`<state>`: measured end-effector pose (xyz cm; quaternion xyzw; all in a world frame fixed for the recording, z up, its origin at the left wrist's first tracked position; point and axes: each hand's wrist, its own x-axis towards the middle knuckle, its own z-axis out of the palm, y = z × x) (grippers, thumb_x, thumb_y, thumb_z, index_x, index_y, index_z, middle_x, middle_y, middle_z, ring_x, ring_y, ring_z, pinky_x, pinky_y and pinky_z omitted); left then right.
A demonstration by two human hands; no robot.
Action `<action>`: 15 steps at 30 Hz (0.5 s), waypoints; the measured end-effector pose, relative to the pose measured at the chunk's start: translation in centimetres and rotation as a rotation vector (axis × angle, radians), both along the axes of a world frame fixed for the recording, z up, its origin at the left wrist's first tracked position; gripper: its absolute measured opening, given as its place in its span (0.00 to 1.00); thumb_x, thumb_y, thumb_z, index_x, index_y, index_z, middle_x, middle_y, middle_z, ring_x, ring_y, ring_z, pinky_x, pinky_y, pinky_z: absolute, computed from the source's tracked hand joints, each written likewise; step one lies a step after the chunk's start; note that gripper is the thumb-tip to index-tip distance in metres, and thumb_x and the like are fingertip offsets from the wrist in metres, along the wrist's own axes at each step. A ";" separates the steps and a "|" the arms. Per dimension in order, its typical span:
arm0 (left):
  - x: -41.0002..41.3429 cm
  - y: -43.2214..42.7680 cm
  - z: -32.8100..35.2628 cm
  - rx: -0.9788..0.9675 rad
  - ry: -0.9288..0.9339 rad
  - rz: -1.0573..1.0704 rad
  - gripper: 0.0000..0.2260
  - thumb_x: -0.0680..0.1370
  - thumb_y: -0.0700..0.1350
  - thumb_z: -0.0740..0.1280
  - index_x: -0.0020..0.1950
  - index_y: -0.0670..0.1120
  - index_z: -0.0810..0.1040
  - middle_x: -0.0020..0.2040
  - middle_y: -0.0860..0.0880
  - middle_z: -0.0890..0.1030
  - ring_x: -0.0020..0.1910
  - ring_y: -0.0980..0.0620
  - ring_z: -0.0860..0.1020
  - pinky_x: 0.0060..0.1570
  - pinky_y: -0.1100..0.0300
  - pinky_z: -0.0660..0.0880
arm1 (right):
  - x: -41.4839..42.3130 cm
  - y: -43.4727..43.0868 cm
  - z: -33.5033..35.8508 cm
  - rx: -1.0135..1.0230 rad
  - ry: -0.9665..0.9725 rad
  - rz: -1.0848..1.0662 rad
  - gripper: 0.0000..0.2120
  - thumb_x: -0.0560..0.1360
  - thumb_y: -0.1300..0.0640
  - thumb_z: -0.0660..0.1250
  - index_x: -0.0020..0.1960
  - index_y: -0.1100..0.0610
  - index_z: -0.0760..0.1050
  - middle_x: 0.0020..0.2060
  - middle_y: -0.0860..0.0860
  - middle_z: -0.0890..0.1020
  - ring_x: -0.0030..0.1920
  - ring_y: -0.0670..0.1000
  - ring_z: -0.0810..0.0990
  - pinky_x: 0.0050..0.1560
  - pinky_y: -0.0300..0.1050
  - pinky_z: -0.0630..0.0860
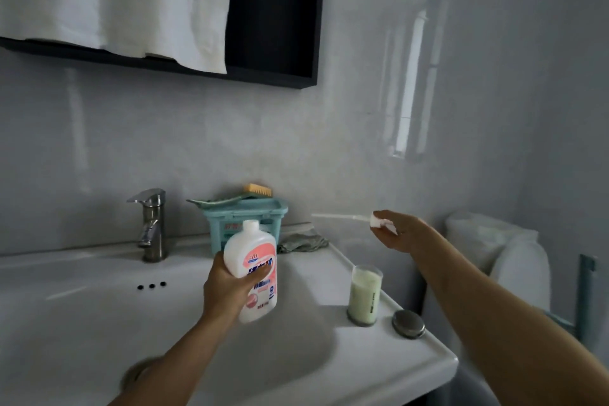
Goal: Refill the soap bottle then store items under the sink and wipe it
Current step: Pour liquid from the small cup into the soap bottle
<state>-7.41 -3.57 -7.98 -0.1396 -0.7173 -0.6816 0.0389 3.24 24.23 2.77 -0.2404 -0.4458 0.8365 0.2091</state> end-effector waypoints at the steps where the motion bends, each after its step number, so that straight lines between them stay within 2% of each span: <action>1: 0.0 -0.1 -0.1 -0.016 0.005 -0.001 0.26 0.61 0.47 0.82 0.54 0.49 0.74 0.49 0.46 0.82 0.47 0.44 0.80 0.46 0.55 0.75 | -0.7 0.6 -0.4 -0.131 0.069 0.056 0.08 0.77 0.63 0.62 0.46 0.50 0.70 0.38 0.45 0.78 0.28 0.32 0.78 0.35 0.25 0.74; 3: -0.3 -0.4 -0.2 -0.040 0.010 0.006 0.24 0.61 0.47 0.82 0.51 0.52 0.73 0.48 0.47 0.81 0.46 0.44 0.79 0.46 0.54 0.76 | -1.5 1.0 -1.9 0.099 -0.023 -0.086 0.05 0.74 0.64 0.67 0.43 0.58 0.72 0.38 0.53 0.77 0.29 0.45 0.81 0.29 0.37 0.79; 4: -0.6 -0.6 -0.3 -0.046 0.012 0.013 0.25 0.60 0.49 0.82 0.50 0.53 0.73 0.47 0.47 0.82 0.46 0.44 0.80 0.47 0.53 0.77 | -2.0 1.0 -2.1 0.099 -0.102 -0.122 0.07 0.72 0.65 0.70 0.41 0.60 0.72 0.38 0.54 0.77 0.32 0.47 0.80 0.30 0.39 0.79; 6: -0.7 -1.0 -0.3 -0.045 0.002 0.025 0.27 0.56 0.54 0.79 0.50 0.54 0.74 0.47 0.49 0.82 0.46 0.45 0.81 0.48 0.49 0.79 | -2.7 0.8 -2.4 0.080 -0.146 -0.122 0.09 0.68 0.66 0.73 0.41 0.62 0.72 0.37 0.56 0.78 0.35 0.48 0.77 0.29 0.40 0.78; 9: -0.9 -1.4 -0.4 -0.041 0.007 0.024 0.23 0.59 0.50 0.82 0.47 0.56 0.73 0.46 0.50 0.82 0.46 0.46 0.81 0.48 0.49 0.79 | -4.5 1.0 -3.3 0.105 -0.162 -0.089 0.11 0.67 0.68 0.73 0.46 0.64 0.74 0.42 0.59 0.79 0.38 0.50 0.78 0.28 0.38 0.79; 10: -0.8 -1.5 -0.4 -0.042 0.011 0.019 0.23 0.60 0.49 0.82 0.48 0.56 0.73 0.46 0.50 0.82 0.46 0.46 0.81 0.47 0.50 0.79 | -4.7 1.0 -3.6 0.134 -0.162 -0.088 0.09 0.67 0.69 0.73 0.45 0.65 0.75 0.45 0.60 0.79 0.38 0.51 0.78 0.30 0.38 0.80; 13: -0.7 -1.6 -0.3 -0.046 0.014 0.013 0.25 0.59 0.50 0.82 0.51 0.54 0.74 0.46 0.51 0.82 0.46 0.48 0.81 0.45 0.53 0.79 | -6.1 1.5 -4.7 0.247 -0.158 -0.028 0.04 0.70 0.67 0.70 0.42 0.62 0.75 0.49 0.58 0.78 0.42 0.49 0.79 0.47 0.39 0.80; 14: -0.8 -1.7 -0.2 -0.045 0.011 0.016 0.26 0.57 0.52 0.81 0.50 0.54 0.74 0.45 0.52 0.83 0.45 0.48 0.81 0.45 0.53 0.79 | -6.4 1.4 -4.7 0.281 -0.172 -0.014 0.04 0.70 0.67 0.70 0.42 0.62 0.76 0.49 0.59 0.79 0.43 0.49 0.79 0.48 0.39 0.80; 15: -0.7 -1.7 -0.2 -0.044 0.007 0.019 0.26 0.56 0.54 0.79 0.49 0.54 0.74 0.45 0.52 0.83 0.45 0.49 0.81 0.45 0.52 0.79 | -6.8 1.6 -5.0 0.286 -0.179 -0.021 0.04 0.70 0.68 0.71 0.41 0.63 0.76 0.48 0.60 0.79 0.43 0.50 0.79 0.45 0.37 0.80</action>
